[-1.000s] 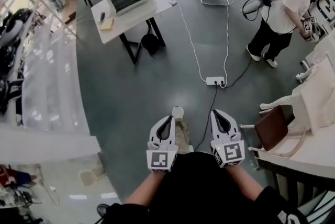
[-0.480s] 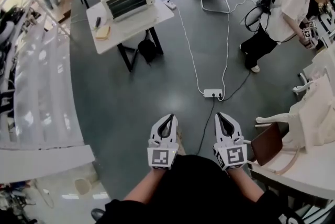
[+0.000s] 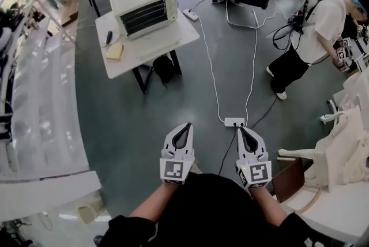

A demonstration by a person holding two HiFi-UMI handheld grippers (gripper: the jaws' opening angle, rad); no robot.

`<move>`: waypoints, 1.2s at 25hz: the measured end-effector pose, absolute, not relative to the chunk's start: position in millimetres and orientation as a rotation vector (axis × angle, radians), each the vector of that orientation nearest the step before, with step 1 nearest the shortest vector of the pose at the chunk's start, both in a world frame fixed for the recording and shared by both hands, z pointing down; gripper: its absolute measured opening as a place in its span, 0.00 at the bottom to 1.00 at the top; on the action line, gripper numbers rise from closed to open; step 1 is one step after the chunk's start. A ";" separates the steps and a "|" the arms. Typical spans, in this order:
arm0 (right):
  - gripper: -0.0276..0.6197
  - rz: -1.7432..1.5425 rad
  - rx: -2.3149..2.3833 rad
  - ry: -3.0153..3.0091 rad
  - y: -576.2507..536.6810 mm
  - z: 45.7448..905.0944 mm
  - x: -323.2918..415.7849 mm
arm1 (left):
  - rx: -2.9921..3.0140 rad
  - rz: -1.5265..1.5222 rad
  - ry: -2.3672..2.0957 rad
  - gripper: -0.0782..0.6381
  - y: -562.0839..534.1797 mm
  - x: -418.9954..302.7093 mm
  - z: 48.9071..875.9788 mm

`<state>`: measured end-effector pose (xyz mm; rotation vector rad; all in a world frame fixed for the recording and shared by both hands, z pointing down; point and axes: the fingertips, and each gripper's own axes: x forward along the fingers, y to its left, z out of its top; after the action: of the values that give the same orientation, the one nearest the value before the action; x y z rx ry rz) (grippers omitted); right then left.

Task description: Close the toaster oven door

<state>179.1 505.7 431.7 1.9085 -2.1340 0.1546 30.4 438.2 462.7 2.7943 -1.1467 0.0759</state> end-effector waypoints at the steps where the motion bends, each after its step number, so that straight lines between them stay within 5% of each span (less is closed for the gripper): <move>1: 0.08 0.150 1.925 -2.128 494.1 430.0 182.4 | 2.803 0.078 -1.139 0.13 425.6 32.2 460.7; 15: 0.08 0.277 1.978 -2.065 461.9 444.7 223.3 | 2.806 0.117 -1.179 0.13 367.8 41.0 457.9; 30: 0.08 0.214 1.839 -2.153 401.1 441.0 150.1 | 2.712 0.047 -1.229 0.13 344.9 -29.8 475.5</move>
<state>150.1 401.1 441.0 1.8392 -2.1531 0.2144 -29.8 344.9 475.5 2.7117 -1.2290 0.0475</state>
